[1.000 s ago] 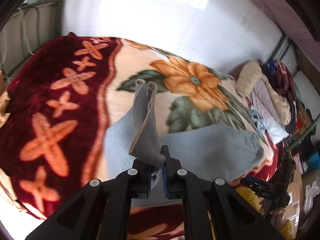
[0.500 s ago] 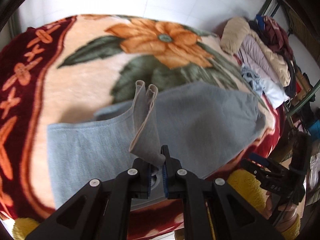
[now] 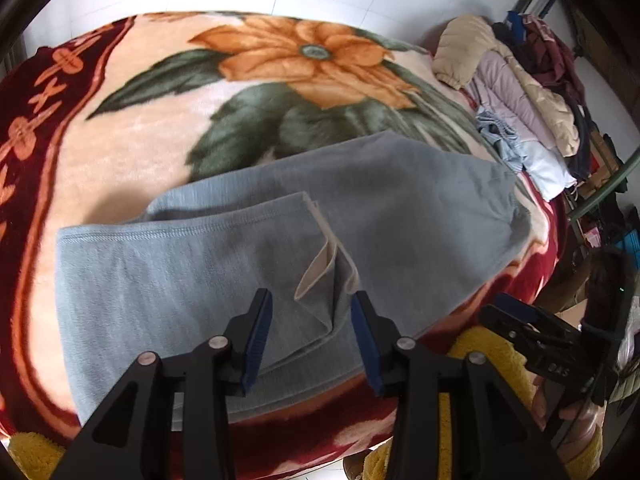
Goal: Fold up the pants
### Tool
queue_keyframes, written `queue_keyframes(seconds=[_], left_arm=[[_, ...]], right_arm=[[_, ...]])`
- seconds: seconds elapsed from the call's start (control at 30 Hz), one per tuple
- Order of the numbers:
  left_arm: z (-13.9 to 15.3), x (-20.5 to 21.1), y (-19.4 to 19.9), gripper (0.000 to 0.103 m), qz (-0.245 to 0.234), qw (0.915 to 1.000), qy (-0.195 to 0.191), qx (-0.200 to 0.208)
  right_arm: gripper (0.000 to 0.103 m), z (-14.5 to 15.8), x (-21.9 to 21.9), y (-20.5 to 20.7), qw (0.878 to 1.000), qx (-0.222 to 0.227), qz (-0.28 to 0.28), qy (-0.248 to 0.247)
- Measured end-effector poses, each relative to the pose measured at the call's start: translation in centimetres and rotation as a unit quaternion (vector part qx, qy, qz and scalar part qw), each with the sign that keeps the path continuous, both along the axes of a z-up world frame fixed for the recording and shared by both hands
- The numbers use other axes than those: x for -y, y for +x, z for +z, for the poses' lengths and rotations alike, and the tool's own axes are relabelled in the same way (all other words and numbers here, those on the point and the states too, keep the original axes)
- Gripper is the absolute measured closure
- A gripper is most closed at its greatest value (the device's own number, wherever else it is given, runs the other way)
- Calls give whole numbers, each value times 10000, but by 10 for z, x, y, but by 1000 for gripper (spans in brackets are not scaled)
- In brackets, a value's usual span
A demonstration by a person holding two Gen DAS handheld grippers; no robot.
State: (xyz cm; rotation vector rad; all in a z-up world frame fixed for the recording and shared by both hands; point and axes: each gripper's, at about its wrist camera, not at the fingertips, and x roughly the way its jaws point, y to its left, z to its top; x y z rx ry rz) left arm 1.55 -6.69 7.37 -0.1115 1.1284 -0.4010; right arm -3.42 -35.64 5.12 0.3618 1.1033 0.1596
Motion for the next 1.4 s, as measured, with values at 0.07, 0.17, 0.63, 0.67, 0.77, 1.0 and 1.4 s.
queue_keyframes(seconds=[0.07, 0.17, 0.63, 0.67, 0.77, 1.0, 1.4], left_arm=[[5, -4, -3, 52, 7, 10000, 3, 88], [5, -13, -3, 52, 144, 9998, -31, 108], [-31, 20, 8, 53, -6, 9981, 560, -243], [-34, 26, 9, 53, -85, 9979, 575, -287], [-44, 37, 9, 53, -140, 9968, 692, -372], [-43, 44, 5, 52, -165, 9950, 935, -300], [-23, 17, 4, 52, 298, 9935, 998, -450]], right_arm=[[22, 1, 1, 0, 10000, 3, -9, -8], [22, 1, 4, 0, 10000, -7, -68, -8], [22, 7, 103, 1, 9935, 115, -1085, -337], [22, 7, 115, 3, 9919, 143, -1218, -325], [22, 0, 150, 12, 9865, 109, -1635, -57], [22, -28, 196, 41, 9800, -162, -1976, 170], [64, -40, 188, 62, 9844, -66, -1754, -99]])
